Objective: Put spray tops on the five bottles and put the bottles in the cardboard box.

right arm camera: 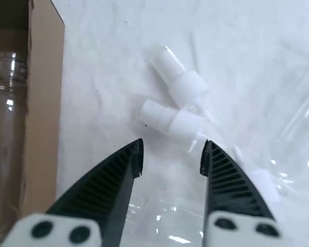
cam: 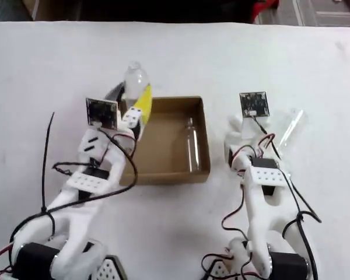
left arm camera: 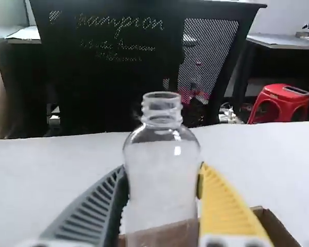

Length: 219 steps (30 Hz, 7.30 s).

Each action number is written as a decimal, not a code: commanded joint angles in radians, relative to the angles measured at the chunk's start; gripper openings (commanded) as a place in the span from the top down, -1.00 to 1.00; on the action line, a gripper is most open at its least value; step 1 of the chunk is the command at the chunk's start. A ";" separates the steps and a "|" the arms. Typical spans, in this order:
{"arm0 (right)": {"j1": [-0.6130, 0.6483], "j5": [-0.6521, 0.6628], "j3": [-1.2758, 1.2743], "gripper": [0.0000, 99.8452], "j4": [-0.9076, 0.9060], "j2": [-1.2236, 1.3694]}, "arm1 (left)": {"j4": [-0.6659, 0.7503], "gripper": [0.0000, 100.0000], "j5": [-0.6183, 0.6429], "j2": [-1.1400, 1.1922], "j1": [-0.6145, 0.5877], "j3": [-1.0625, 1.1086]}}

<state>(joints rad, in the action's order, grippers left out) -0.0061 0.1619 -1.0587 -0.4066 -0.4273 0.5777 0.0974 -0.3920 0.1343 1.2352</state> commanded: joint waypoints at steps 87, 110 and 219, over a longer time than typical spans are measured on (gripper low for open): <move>0.008 0.002 0.005 0.67 0.016 -0.016 | 0.516 0.95 -0.100 0.444 -0.058 -0.008; 0.008 0.002 0.005 0.67 0.015 -0.016 | 0.460 0.95 0.000 0.446 -0.058 -0.008; 0.008 0.002 0.005 0.67 0.018 -0.016 | -0.229 0.54 -0.098 -0.168 -0.068 0.196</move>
<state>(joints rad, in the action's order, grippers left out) -0.0061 0.1619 -1.0587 -0.4066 -0.4273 0.3874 0.0023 -0.4657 0.0606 1.4454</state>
